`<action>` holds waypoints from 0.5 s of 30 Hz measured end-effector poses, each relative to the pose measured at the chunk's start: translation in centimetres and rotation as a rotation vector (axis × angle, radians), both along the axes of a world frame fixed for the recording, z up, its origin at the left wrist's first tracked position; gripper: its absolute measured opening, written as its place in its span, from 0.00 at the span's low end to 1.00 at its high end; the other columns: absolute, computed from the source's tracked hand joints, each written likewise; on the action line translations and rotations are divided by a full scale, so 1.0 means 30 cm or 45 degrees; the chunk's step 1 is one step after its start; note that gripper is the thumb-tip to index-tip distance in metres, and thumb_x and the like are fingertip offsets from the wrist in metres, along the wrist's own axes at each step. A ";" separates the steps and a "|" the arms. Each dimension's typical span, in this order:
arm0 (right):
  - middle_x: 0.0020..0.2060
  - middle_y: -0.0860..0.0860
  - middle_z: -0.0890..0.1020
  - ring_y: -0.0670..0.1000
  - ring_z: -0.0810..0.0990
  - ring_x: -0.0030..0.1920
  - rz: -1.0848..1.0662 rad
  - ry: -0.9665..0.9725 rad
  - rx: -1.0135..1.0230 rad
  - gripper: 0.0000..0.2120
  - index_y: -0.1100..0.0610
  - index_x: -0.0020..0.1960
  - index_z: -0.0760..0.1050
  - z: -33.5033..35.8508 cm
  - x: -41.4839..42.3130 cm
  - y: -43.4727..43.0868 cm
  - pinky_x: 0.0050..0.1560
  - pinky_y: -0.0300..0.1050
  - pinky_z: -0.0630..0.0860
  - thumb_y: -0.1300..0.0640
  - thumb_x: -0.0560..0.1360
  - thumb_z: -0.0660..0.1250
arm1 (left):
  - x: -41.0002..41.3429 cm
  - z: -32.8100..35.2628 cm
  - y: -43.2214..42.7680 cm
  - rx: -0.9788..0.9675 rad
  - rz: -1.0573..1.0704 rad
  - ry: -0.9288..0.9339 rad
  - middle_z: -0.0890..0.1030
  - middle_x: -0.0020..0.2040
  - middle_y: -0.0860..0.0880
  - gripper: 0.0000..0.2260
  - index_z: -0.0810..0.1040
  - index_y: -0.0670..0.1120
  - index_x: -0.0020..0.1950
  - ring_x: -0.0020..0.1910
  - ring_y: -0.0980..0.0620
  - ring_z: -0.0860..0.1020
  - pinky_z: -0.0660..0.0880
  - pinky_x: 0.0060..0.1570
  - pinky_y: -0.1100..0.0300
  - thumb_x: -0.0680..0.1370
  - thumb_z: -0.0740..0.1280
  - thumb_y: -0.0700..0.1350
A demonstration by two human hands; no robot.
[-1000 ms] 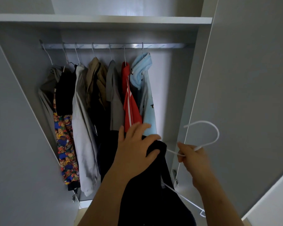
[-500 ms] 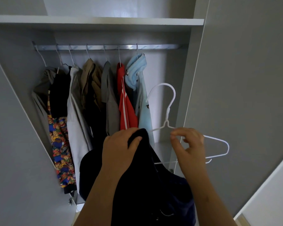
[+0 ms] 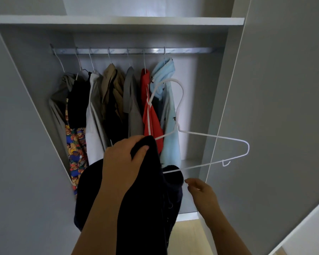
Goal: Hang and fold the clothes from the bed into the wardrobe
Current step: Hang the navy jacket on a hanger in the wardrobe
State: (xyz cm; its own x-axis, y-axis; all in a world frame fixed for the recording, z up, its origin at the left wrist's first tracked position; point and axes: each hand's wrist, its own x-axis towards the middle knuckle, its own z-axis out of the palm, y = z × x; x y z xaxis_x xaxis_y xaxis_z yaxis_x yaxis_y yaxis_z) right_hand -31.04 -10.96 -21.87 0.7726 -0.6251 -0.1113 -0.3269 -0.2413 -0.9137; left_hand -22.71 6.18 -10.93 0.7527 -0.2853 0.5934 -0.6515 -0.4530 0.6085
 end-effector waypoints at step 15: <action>0.49 0.55 0.74 0.53 0.74 0.47 0.013 0.126 0.367 0.18 0.58 0.65 0.68 0.014 0.156 0.059 0.47 0.47 0.72 0.53 0.77 0.64 | -0.007 0.097 0.098 -0.012 -0.058 -0.106 0.70 0.44 0.71 0.11 0.80 0.46 0.57 0.44 0.81 0.68 0.60 0.47 0.86 0.75 0.68 0.40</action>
